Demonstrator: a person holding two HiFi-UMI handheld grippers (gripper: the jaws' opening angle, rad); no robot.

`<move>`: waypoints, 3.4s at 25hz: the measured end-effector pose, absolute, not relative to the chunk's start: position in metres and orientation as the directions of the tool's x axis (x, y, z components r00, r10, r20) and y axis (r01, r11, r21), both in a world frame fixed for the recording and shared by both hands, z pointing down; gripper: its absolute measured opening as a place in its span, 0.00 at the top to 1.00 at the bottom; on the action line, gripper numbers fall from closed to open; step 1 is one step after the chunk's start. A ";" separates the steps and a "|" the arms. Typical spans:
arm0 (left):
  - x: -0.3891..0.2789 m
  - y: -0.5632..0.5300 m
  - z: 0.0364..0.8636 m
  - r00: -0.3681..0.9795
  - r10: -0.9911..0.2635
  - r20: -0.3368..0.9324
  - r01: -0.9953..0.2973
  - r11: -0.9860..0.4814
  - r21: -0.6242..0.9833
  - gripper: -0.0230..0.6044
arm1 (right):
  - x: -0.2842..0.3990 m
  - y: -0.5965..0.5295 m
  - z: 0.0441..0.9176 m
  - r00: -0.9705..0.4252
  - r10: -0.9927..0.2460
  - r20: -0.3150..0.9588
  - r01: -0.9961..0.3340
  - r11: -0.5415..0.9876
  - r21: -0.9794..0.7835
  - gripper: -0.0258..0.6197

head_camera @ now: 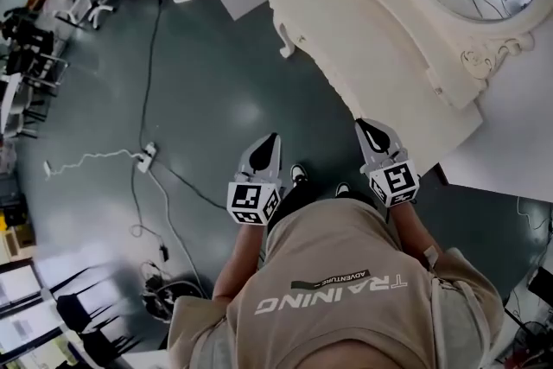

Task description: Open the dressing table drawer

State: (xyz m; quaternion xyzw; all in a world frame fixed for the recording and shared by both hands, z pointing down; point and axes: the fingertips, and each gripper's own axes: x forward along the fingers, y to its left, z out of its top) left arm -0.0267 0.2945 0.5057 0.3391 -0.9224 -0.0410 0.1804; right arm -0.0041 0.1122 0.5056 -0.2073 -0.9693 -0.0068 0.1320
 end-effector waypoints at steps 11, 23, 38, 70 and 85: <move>-0.110 0.285 0.514 -0.563 -0.787 0.252 -0.761 0.613 0.213 0.93 | -0.059 0.130 0.495 -0.940 0.237 0.246 0.253 0.967 0.037 0.96; -0.149 0.225 0.517 -0.319 -0.903 0.287 -0.895 0.387 0.221 0.93 | -0.042 0.082 0.497 -0.956 -0.080 0.281 -0.086 0.996 -0.009 0.96; -0.199 0.050 0.508 -0.127 -0.938 0.322 -0.967 0.190 0.170 0.93 | -0.069 -0.084 0.533 -0.911 -0.311 0.270 -0.342 0.936 -0.078 0.96; -0.194 -0.136 0.492 0.378 -0.885 0.270 -0.925 -0.351 0.144 0.93 | -0.029 -0.174 0.541 -0.600 -0.727 0.335 -0.777 0.628 -0.029 0.96; -0.203 -0.144 0.500 0.379 -0.868 0.320 -0.925 -0.340 0.172 0.93 | -0.033 -0.188 0.582 -0.565 -0.711 0.418 -0.788 0.616 -0.017 0.77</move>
